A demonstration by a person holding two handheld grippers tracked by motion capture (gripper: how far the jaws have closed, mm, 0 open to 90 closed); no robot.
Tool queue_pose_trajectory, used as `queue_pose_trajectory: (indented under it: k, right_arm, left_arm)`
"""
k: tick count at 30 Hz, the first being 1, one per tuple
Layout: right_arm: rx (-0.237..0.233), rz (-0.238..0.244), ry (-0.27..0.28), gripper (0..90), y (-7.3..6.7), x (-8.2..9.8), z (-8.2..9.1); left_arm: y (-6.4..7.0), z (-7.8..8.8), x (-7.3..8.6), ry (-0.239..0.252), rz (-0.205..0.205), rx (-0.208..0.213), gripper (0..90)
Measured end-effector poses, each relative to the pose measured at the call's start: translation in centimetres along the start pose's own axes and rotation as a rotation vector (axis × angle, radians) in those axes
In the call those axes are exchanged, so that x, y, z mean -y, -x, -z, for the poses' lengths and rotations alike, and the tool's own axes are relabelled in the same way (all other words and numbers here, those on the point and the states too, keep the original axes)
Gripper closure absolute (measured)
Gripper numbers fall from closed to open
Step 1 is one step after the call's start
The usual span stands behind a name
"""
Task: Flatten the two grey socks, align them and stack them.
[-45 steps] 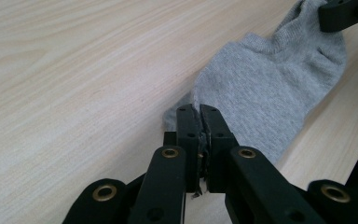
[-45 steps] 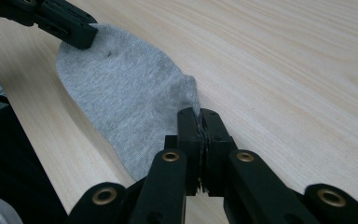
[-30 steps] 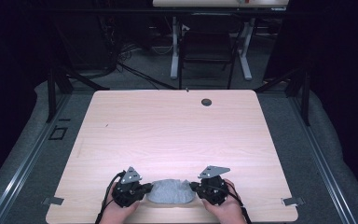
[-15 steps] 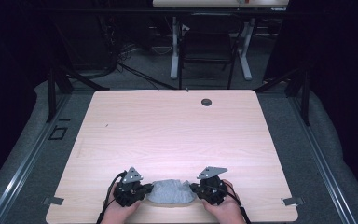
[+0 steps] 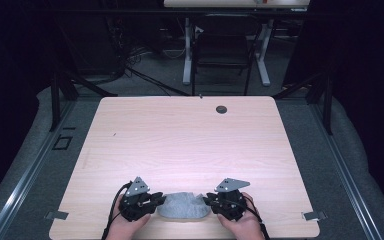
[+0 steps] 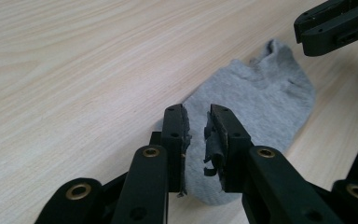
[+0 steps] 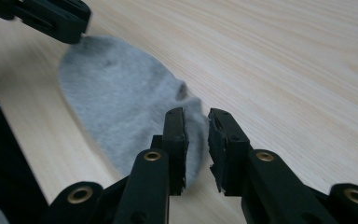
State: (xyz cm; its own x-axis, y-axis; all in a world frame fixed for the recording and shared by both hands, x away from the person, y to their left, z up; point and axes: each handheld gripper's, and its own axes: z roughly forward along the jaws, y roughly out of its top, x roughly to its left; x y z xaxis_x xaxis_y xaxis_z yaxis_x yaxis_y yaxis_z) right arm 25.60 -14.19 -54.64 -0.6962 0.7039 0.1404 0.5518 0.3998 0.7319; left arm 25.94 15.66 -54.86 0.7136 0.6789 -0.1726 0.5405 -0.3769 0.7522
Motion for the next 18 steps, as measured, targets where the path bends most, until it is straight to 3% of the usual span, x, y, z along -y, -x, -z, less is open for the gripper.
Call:
queue_pose_trajectory:
  k: [3,8,18]
  right_arm:
    - [-0.031,0.040,0.017,71.1,-0.7,-0.1,-0.1]
    - [-0.015,0.112,-0.028,66.1,-1.6,0.2,-1.4]
    - [-0.013,0.098,-0.079,64.7,-1.2,1.0,-2.5]
  left_arm:
    - [0.4,-0.2,0.1,-0.012,-0.024,0.009,72.2]
    - [1.0,-1.1,0.6,-0.051,-0.064,0.013,65.8]
    - [0.4,-1.8,1.4,-0.086,-0.056,0.010,65.4]
